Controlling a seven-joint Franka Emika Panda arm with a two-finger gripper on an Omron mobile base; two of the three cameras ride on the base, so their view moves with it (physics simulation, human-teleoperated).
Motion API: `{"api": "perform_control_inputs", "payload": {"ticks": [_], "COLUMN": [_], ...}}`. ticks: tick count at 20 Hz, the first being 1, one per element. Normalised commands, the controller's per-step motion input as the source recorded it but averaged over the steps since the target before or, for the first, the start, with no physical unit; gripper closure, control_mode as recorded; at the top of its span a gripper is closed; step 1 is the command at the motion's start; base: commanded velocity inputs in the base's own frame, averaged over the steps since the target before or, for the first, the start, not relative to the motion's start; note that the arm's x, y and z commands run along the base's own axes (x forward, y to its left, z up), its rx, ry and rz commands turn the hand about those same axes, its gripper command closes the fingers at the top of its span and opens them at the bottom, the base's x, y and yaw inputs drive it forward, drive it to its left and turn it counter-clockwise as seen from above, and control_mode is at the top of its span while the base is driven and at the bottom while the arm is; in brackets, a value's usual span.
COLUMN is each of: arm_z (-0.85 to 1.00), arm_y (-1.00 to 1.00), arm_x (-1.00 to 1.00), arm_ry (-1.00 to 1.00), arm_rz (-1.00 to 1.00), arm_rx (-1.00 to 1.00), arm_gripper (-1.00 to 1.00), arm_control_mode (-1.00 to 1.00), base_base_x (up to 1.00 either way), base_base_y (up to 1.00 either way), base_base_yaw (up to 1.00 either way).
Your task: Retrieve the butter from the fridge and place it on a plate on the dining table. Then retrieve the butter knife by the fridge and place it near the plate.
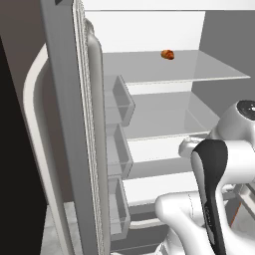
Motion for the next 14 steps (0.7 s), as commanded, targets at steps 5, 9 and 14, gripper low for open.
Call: {"api": "perform_control_inputs", "payload": {"ticks": [5, 9, 14], "arm_z": [0.27, 0.04, 0.02], "arm_y": [0.05, 0.0, 0.0], "arm_x": [0.0, 0.21, 0.11], "arm_ry": [0.0, -0.01, -0.1], "arm_rz": [0.0, 0.01, 0.0], "arm_rx": [0.0, 0.0, 0.0], "arm_gripper": [1.0, 1.0, 1.0], "arm_control_mode": [-1.0, -1.0, -1.0], "base_base_x": [0.0, 0.0, 0.0], "base_base_y": [0.0, 0.0, 0.0], "base_base_yaw": [0.0, 0.0, 0.0]}}
